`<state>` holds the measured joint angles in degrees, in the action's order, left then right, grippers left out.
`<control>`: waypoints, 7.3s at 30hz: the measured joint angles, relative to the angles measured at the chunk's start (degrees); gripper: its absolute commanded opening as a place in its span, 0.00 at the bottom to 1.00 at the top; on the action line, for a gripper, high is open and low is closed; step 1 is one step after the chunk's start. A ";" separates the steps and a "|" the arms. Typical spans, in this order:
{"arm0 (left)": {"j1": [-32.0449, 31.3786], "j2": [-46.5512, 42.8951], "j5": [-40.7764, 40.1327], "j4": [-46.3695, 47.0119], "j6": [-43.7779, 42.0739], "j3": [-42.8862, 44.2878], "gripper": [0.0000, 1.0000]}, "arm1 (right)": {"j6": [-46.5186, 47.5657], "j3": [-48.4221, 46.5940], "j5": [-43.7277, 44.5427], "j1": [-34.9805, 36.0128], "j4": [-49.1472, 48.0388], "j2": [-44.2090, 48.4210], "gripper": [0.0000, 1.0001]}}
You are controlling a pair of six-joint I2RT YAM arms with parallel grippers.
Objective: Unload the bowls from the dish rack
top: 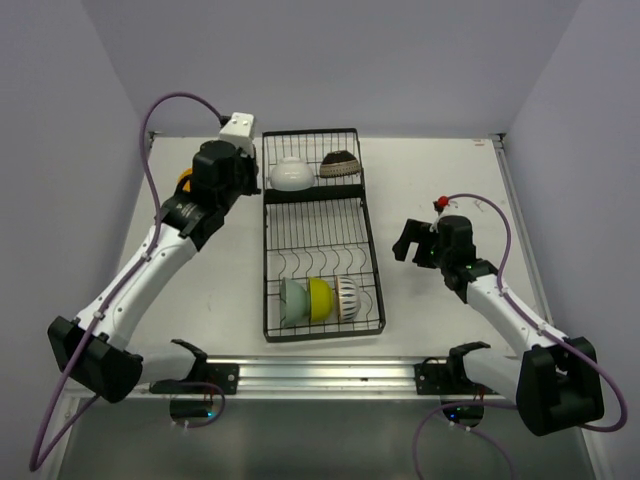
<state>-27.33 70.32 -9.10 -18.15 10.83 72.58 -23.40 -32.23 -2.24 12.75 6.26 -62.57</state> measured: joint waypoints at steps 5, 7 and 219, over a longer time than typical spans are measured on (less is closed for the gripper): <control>3.96 6.80 -9.84 -7.04 -2.27 1.16 0.00 | 0.00 0.00 0.00 0.00 0.00 -0.02 0.99; 5.73 9.84 -12.35 -9.53 -3.06 1.73 0.00 | 0.00 0.00 0.00 0.00 0.00 -0.07 0.99; 6.45 -21.40 40.57 3.87 20.22 -40.61 0.58 | 1.38 -1.51 -0.22 0.09 -0.70 -3.04 0.00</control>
<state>-20.88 48.93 31.46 -14.28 31.05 31.97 -22.02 -33.74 -2.46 12.84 5.56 -65.60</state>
